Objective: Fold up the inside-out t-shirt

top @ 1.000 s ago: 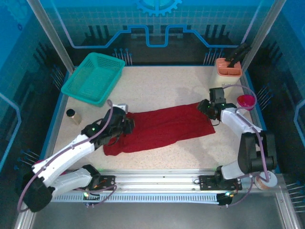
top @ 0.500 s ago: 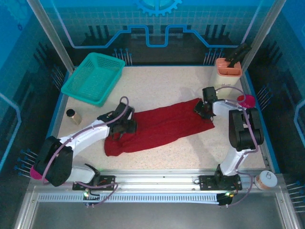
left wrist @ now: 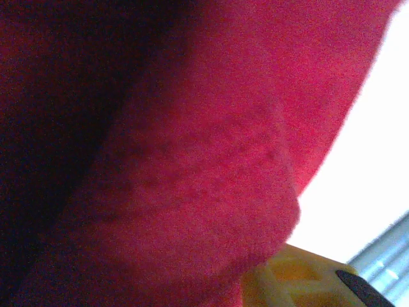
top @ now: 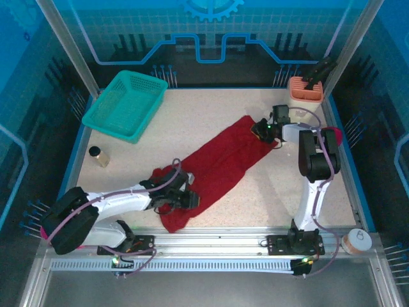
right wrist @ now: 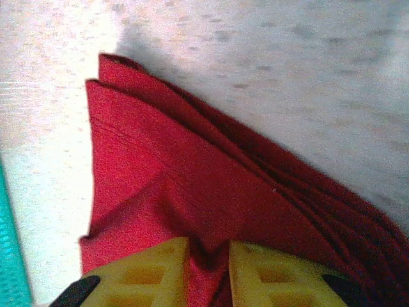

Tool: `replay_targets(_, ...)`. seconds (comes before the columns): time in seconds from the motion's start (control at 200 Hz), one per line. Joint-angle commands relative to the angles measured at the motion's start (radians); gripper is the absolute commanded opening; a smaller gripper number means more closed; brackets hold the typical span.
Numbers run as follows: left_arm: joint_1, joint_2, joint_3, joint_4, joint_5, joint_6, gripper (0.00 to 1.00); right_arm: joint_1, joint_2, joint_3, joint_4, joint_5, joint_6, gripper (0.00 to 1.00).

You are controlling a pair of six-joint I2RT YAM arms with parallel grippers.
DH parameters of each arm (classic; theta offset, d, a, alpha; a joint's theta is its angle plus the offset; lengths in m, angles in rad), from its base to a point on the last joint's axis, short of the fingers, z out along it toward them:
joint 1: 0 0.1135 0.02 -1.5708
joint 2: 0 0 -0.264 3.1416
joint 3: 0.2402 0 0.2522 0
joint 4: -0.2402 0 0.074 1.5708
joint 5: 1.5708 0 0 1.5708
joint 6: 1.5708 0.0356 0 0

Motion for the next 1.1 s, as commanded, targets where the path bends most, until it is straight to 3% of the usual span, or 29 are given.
replay_targets(0.0,-0.088,0.087,0.020,0.150,0.016,-0.127,0.31,0.038,0.090,0.086,0.062,-0.071,0.065,0.25)
replay_targets(0.13,-0.182,0.224,0.030,0.345,0.035,-0.247,0.31,0.070,0.184,0.194,0.072,-0.026,0.046,0.25)
replay_targets(0.2,-0.228,0.283,0.082,0.387,0.068,-0.243,0.32,0.079,0.215,0.228,0.100,-0.024,0.076,0.25)
replay_targets(0.285,-0.270,0.291,0.187,0.270,0.080,-0.162,0.35,0.091,0.204,0.244,0.132,-0.051,0.098,0.27)
replay_targets(0.385,-0.280,0.185,0.247,0.122,0.054,-0.086,0.39,0.101,0.119,0.205,0.144,-0.042,0.074,0.31)
replay_targets(0.535,-0.273,-0.075,0.325,-0.174,-0.124,0.091,0.48,0.103,-0.039,0.090,0.170,-0.083,0.011,0.37)
replay_targets(0.565,-0.266,-0.128,0.331,-0.225,-0.175,0.114,0.50,0.102,-0.073,0.056,0.174,-0.083,-0.004,0.38)
replay_targets(0.645,-0.217,-0.276,0.281,-0.300,-0.310,0.093,0.69,0.098,-0.176,-0.031,0.150,-0.063,-0.050,0.40)
replay_targets(0.695,-0.169,-0.360,0.207,-0.294,-0.338,0.028,0.80,0.099,-0.238,-0.080,0.098,-0.025,-0.097,0.42)
replay_targets(0.791,-0.035,-0.444,0.060,-0.123,-0.164,0.093,0.86,0.115,-0.309,-0.131,0.000,0.045,-0.193,0.44)
replay_targets(0.911,0.060,-0.437,0.023,-0.151,-0.197,0.097,0.94,0.158,-0.334,-0.172,-0.035,0.096,-0.277,0.43)
replay_targets(1.096,0.103,-0.308,0.031,-0.159,-0.100,0.132,0.99,0.199,-0.221,-0.122,-0.037,0.173,-0.294,0.39)
